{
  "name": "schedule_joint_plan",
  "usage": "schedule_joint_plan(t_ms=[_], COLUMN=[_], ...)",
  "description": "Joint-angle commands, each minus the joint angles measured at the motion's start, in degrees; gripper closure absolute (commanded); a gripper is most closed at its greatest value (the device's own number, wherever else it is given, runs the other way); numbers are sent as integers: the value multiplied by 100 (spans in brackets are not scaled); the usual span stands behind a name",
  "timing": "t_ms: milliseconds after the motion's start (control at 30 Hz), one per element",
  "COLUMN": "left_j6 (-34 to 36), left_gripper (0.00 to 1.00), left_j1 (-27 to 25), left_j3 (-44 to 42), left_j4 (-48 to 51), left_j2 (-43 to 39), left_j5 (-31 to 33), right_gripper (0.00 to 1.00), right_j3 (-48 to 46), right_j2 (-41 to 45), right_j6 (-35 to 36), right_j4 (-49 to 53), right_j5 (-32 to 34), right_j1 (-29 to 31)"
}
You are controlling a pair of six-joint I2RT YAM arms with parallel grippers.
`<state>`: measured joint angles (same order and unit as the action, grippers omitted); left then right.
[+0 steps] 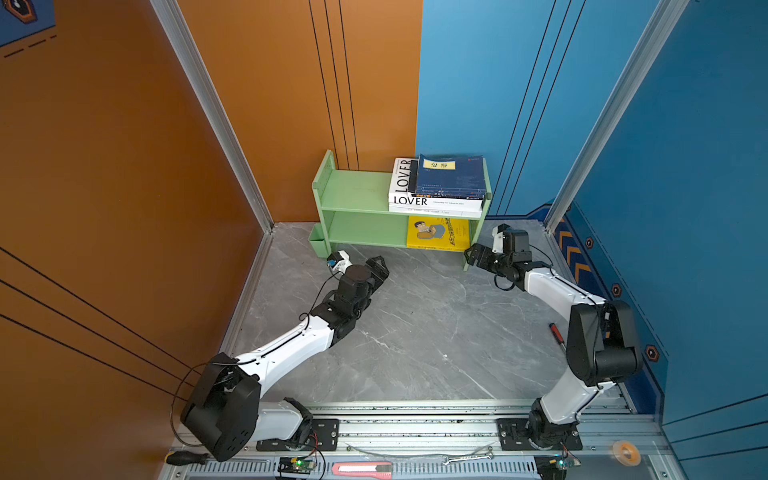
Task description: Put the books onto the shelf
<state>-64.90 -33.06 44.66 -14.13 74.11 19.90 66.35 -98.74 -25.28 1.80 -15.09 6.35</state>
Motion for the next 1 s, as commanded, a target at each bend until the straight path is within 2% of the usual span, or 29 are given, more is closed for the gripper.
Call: schedule_joint_plan(t_ms=[0, 433, 767, 967], left_j6=[73, -72, -259, -36], left_gripper=[18, 18, 18, 16], left_j1=[-22, -129, -201, -201], left_j3=[-196, -599, -788, -650], left_j4=[357, 1006, 1157, 1305], left_j2=[-298, -1147, -1334, -1197], left_j5=[421, 960, 1209, 1045], right_gripper=[3, 6, 8, 7], right_j3=[115, 249, 240, 195], right_j2=[-165, -519, -640, -448], right_j6=[36, -375, -824, -841], right_j4=[-142, -484, -778, -712], right_j5=[-164, -156, 4, -126], right_j1=[-42, -20, -20, 24])
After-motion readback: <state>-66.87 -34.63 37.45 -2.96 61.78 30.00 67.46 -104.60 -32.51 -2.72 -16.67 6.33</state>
